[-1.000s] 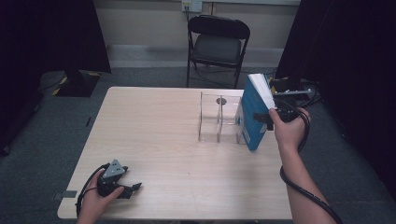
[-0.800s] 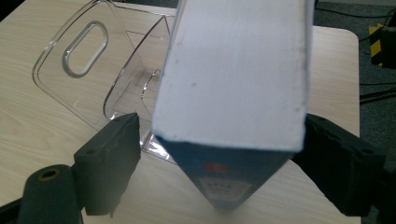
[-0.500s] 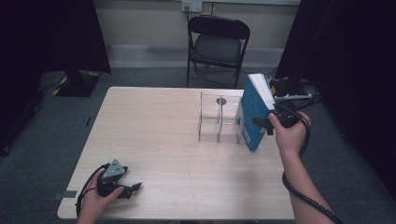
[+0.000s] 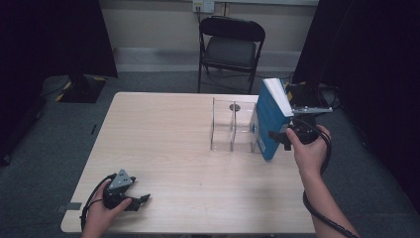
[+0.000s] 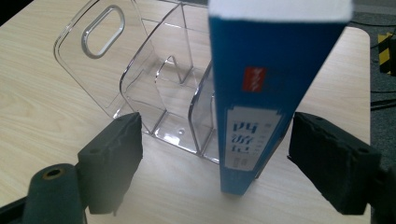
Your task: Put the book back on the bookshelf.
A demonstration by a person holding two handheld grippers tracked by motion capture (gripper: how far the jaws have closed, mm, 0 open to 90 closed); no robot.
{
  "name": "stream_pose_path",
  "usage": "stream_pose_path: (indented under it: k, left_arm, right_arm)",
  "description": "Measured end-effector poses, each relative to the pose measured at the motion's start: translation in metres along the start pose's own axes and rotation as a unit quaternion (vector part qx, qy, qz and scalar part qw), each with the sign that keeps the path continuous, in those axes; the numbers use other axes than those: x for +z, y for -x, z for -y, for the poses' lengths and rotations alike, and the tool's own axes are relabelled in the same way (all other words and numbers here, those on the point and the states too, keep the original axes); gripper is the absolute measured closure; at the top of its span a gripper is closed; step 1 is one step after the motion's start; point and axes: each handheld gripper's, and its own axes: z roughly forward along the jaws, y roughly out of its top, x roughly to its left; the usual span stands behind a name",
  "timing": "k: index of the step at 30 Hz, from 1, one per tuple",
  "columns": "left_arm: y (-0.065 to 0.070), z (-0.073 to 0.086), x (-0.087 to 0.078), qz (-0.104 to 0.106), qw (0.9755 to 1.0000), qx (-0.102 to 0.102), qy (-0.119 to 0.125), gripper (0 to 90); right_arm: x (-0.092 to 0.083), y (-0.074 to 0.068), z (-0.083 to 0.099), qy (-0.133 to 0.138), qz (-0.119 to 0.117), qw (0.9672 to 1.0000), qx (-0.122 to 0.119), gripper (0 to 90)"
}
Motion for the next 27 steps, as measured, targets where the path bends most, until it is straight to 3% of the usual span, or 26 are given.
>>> stream_pose_path:
  k: [6,27]
  left_arm:
    - [0.000,0.000,0.000,0.000,1.0000,0.000,0.000,13.7]
    - [0.000,0.000,0.000,0.000,1.0000,0.000,0.000,13.7]
  right_arm:
    - [0.000,-0.004,0.008,-0.008,-0.004,0.9999,-0.008,17.0]
    - [0.000,-0.008,0.033,-0.012,-0.023,0.9996,-0.005,17.1]
